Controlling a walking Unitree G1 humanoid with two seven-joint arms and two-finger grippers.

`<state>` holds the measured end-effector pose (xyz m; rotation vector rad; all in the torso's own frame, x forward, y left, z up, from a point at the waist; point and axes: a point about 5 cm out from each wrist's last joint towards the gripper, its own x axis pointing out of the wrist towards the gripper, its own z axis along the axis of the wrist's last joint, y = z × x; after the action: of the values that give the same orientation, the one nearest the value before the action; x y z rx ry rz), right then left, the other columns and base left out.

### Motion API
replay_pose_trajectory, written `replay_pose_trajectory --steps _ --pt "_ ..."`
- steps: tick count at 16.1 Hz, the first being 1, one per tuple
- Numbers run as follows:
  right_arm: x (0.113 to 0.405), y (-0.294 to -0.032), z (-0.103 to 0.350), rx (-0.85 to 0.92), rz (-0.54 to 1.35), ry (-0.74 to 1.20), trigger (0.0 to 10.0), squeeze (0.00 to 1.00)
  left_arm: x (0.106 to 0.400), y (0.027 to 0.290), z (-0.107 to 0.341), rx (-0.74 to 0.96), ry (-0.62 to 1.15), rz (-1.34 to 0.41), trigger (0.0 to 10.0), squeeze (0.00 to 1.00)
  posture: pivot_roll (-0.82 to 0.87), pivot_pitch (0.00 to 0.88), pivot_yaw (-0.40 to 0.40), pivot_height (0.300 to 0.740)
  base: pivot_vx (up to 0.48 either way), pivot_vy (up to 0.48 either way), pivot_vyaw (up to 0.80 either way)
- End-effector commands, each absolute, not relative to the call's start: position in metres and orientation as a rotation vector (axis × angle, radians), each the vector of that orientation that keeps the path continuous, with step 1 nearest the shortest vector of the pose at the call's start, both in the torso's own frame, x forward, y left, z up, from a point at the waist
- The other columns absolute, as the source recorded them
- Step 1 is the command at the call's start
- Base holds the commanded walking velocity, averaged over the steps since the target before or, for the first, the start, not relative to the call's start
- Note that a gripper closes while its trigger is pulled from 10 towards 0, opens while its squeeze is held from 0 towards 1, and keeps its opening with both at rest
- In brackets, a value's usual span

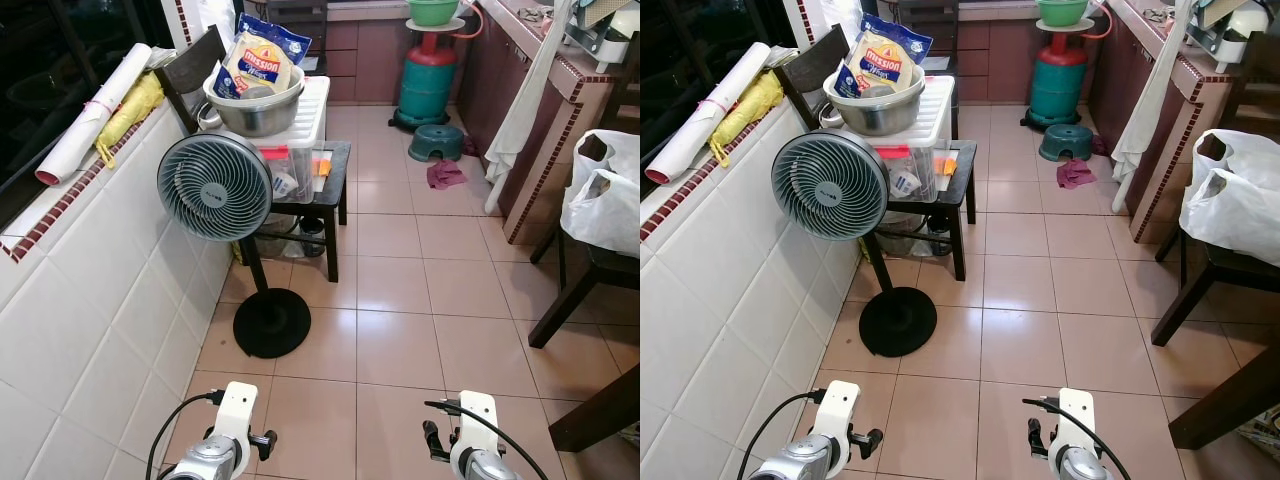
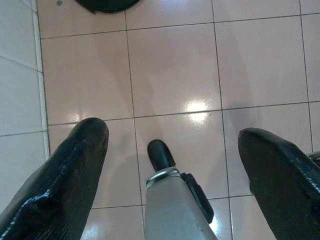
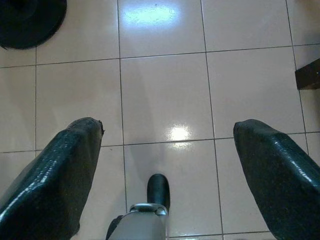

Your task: Setting the table

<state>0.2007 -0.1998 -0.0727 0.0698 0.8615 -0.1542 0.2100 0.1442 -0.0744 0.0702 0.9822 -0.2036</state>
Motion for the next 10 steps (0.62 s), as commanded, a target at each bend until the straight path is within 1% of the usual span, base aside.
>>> replay_pose_trajectory --steps 1,9,10 --pt "0.1868 -0.2073 -0.0800 0.239 -0.216 0.943 10.0 0.00 0.2369 0.1453 -0.0562 0.015 0.836 -0.218 10.0 0.00 -0.04 0.000 0.002 0.740 0.000 0.000 0.00" --pt "0.1868 -0.2073 -0.0800 0.239 -0.216 0.943 10.0 0.00 0.2369 0.1453 -0.0562 0.015 0.836 -0.218 10.0 0.00 -0.04 0.000 0.002 0.740 0.000 0.000 0.00" --pt "0.1878 -0.2100 -0.0790 0.232 -0.209 0.941 10.0 0.00 0.2391 0.1471 -0.0550 -0.027 0.833 -0.180 10.0 0.00 -0.04 0.000 -0.001 0.740 0.000 0.000 0.00"
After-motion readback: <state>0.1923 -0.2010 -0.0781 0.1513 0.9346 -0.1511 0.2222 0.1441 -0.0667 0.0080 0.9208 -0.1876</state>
